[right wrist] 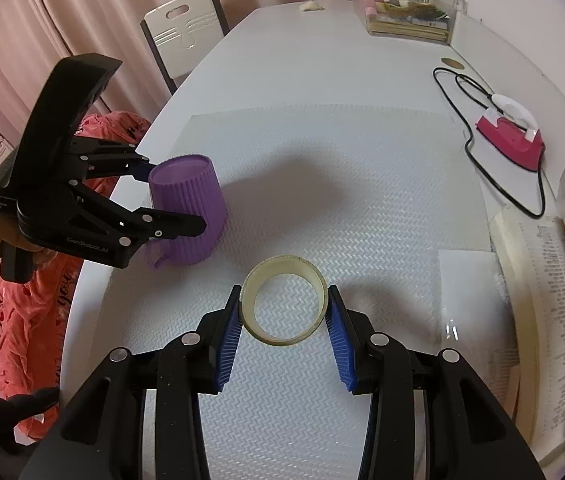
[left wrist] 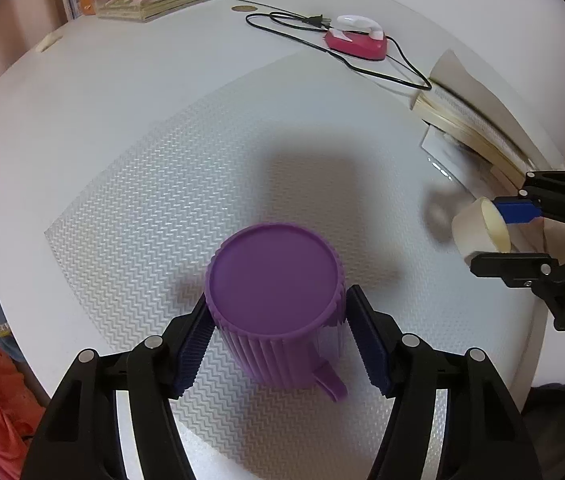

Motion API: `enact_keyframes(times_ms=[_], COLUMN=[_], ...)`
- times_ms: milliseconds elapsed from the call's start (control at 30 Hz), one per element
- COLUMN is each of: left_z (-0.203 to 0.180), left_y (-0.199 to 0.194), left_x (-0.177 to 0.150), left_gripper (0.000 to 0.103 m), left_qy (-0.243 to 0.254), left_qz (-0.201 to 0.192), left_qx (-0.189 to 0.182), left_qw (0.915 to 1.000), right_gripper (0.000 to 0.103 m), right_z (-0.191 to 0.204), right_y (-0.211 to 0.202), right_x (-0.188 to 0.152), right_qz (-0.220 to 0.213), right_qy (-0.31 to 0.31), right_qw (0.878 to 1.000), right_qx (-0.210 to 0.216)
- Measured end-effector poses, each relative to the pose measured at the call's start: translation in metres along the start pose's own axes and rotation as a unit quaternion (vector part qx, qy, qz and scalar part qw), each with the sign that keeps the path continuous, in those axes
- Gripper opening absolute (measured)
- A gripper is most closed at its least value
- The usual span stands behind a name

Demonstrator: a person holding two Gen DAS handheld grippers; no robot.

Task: Collect trash
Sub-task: 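Carry the tape roll and purple cup with both tools over the orange bin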

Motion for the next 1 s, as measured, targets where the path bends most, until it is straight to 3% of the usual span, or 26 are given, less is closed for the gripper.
enact_keyframes(times_ms=[200,533,767,1000], left_z=[-0.002,-0.045,-0.067,-0.067], left_y=[-0.014,-0.085,-0.134,-0.161], left_x=[-0.016,-0.068,-0.126,-0.194], left_gripper=[0.066,0.066,0.066,0.066], left_qy=[-0.009,-0.009,-0.037,-0.108], left_qz=[0.006,-0.005,-0.003,0.003], left_qx=[-0.007,0.007,0.043,0.065], left_qw=[0.9999,0.9999,0.9984,0.992], right_gripper=[0.041,0.041,0.041,0.041], right_z=[0.004,0.029,0.088,0.168], right_y=[0.001,-0.028,-0.035,-0.02], right_x=[-0.006,-0.021,-0.042,-0.053], right_qz=[0.013,0.019,0.041,0.063], right_qy=[-0.027,-0.078,-0.151,-0.222], right_qw=[1.0,0.996,0.986,0.967], right_qx=[0.003,0.025,0.064,0.107])
Point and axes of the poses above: each gripper's, at about its wrist camera, not at the fingertips, and y roughly the way its jaws point, z to its left, x to its top, the point moved 2 cm from there along y, roughly the way its jaws point, and after that the axes turned 15 degrees about y, right-handed, at the moved point
